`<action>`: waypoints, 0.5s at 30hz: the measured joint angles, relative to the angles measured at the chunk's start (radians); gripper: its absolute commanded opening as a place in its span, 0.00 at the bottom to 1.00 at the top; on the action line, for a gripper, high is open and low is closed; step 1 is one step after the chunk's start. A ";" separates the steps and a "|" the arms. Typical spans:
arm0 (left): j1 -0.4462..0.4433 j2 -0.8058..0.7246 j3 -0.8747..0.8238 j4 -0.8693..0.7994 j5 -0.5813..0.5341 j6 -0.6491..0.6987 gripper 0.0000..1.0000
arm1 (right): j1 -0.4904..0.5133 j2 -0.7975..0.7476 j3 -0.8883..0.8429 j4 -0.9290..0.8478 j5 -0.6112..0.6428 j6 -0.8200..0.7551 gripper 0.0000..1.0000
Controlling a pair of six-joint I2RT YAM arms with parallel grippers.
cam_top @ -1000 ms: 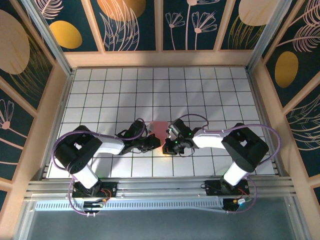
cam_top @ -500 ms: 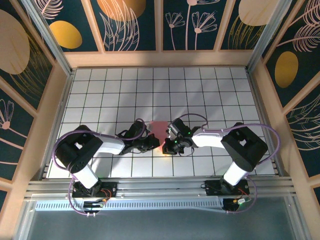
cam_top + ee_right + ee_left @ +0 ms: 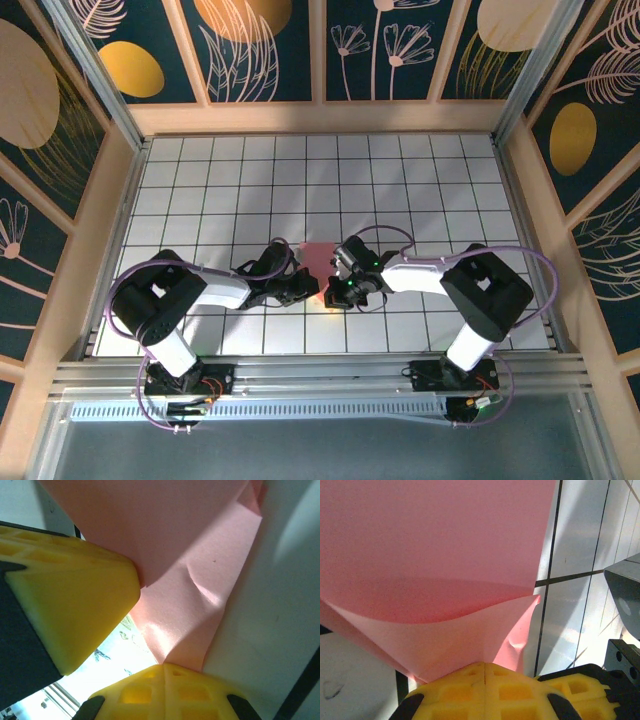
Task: Fold a paper plane with a square sheet of paper (fold left side to right side)
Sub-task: Third fold the triangle at the center of the table.
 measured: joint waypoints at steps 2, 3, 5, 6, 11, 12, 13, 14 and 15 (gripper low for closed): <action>0.000 0.000 0.002 -0.004 0.000 0.000 0.02 | 0.000 0.001 0.001 -0.001 0.000 -0.001 0.00; 0.001 0.000 0.002 -0.005 0.000 0.000 0.02 | 0.000 0.001 0.001 -0.001 0.000 -0.001 0.00; 0.006 0.000 0.002 -0.005 0.002 0.000 0.02 | 0.000 0.001 0.001 -0.001 0.000 0.000 0.00; 0.012 0.000 0.002 -0.005 0.004 0.000 0.02 | 0.000 0.001 0.001 -0.001 0.000 -0.001 0.00; 0.063 0.000 0.002 -0.005 0.008 0.002 0.02 | 0.000 0.001 0.001 -0.001 0.000 0.000 0.00; 0.074 0.000 0.002 -0.005 0.008 0.003 0.02 | 0.000 0.002 0.001 -0.001 -0.001 0.000 0.00; 0.085 0.000 0.002 -0.006 0.008 0.005 0.02 | 0.000 0.002 0.001 -0.001 -0.001 0.000 0.00; 0.097 0.000 0.002 -0.006 0.008 0.008 0.02 | 0.000 0.002 0.001 -0.001 -0.001 0.000 0.00; 0.107 0.000 0.002 -0.007 0.008 0.012 0.02 | 0.000 0.002 0.001 0.000 -0.001 0.000 0.00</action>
